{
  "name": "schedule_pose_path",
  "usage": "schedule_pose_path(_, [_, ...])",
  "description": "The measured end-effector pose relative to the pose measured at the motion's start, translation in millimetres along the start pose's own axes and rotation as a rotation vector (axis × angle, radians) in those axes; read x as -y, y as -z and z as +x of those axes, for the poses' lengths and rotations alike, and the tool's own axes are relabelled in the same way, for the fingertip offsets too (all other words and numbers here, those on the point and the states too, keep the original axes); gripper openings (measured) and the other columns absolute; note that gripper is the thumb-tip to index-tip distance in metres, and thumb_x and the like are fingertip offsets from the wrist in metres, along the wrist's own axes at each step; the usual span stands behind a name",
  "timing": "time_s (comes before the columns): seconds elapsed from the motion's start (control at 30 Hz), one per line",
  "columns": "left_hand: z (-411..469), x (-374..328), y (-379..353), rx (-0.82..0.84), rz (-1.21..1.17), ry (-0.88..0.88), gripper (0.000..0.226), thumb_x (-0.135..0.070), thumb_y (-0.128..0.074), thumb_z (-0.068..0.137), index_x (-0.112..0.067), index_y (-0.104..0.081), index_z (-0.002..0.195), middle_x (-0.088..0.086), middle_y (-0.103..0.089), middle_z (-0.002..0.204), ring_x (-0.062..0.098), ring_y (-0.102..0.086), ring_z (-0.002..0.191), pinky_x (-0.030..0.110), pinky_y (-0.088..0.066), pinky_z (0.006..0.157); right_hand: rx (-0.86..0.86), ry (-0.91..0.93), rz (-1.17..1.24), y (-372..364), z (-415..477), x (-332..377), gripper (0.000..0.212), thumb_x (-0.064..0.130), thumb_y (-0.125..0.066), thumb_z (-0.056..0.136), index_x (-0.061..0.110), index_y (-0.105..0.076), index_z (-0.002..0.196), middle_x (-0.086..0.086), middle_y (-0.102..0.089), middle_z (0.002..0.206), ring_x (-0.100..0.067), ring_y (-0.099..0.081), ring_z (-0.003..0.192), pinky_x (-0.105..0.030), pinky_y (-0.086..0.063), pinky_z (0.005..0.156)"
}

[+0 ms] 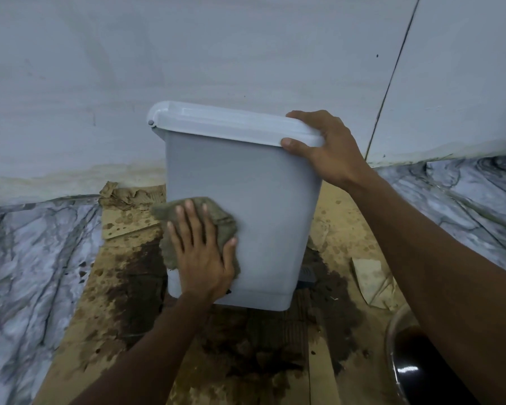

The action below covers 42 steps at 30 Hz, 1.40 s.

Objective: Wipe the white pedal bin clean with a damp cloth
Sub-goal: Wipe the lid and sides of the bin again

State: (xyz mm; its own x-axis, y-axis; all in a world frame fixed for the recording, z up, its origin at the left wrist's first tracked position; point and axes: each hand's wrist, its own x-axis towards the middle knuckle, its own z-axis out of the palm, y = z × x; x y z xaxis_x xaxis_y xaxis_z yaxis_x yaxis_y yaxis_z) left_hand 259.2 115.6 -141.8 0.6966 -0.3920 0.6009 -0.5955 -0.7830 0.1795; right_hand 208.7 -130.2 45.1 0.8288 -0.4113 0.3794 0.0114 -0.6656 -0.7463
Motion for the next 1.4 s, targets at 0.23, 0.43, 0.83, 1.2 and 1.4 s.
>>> schedule_pose_path(0.23, [70.6, -37.5, 19.2, -0.102, -0.088, 0.082, 0.075, -0.050, -0.025, 0.103, -0.004, -0.006, 0.159, 0.024, -0.004, 0.167, 0.039, 0.000, 0.155, 0.061, -0.004, 0.123, 0.001, -0.002, -0.003, 0.0, 0.4, 3.0, 0.044, 0.039, -0.073, 0.088, 0.033, -0.064, 0.130, 0.013, -0.058, 0.123, -0.013, -0.047, 0.126, -0.024, -0.037, 0.100])
schedule_pose_path(0.43, [77.8, -73.8, 22.5, -0.045, -0.043, -0.242, 0.071, -0.050, -0.023, 0.104, -0.008, -0.010, 0.160, 0.019, -0.001, 0.167, 0.037, 0.000, 0.155, 0.059, 0.001, 0.123, -0.005, 0.012, 0.010, -0.3, -3.6, 2.2, 0.044, 0.036, -0.075, 0.087, 0.029, -0.065, 0.129, 0.010, -0.061, 0.123, -0.012, -0.049, 0.124, -0.015, -0.037, 0.095])
schedule_pose_path(0.83, [-6.2, 2.3, -6.7, 0.186, 0.135, -0.975, 0.065, -0.049, -0.027, 0.104, -0.020, -0.016, 0.161, 0.009, -0.006, 0.169, 0.025, 0.001, 0.156, 0.046, 0.005, 0.126, -0.005, 0.020, -0.021, -0.5, -6.2, 0.8, 0.045, 0.041, -0.072, 0.089, 0.031, -0.061, 0.132, 0.008, -0.057, 0.128, -0.015, -0.045, 0.126, -0.030, -0.038, 0.103])
schedule_pose_path(1.2, [92.7, -42.8, 31.4, -0.326, -0.348, 0.318, 0.064, -0.040, -0.035, 0.105, -0.013, -0.018, 0.160, 0.014, -0.010, 0.168, 0.029, -0.005, 0.156, 0.052, -0.005, 0.125, -0.028, 0.024, -0.055, -2.7, -4.2, 3.2, 0.043, 0.038, -0.072, 0.089, 0.031, -0.062, 0.131, 0.007, -0.058, 0.128, -0.015, -0.046, 0.126, -0.021, -0.034, 0.094])
schedule_pose_path(1.4, [137.3, -56.5, 79.3, -0.631, -1.213, 0.848, 0.050, -0.038, -0.036, 0.107, -0.013, -0.047, 0.149, 0.002, -0.055, 0.146, 0.014, -0.049, 0.136, 0.034, -0.039, 0.115, -0.031, 0.029, -0.043, -1.9, -6.7, 0.7, 0.042, 0.037, -0.072, 0.090, 0.032, -0.062, 0.130, 0.008, -0.058, 0.126, -0.013, -0.046, 0.124, -0.007, -0.031, 0.088])
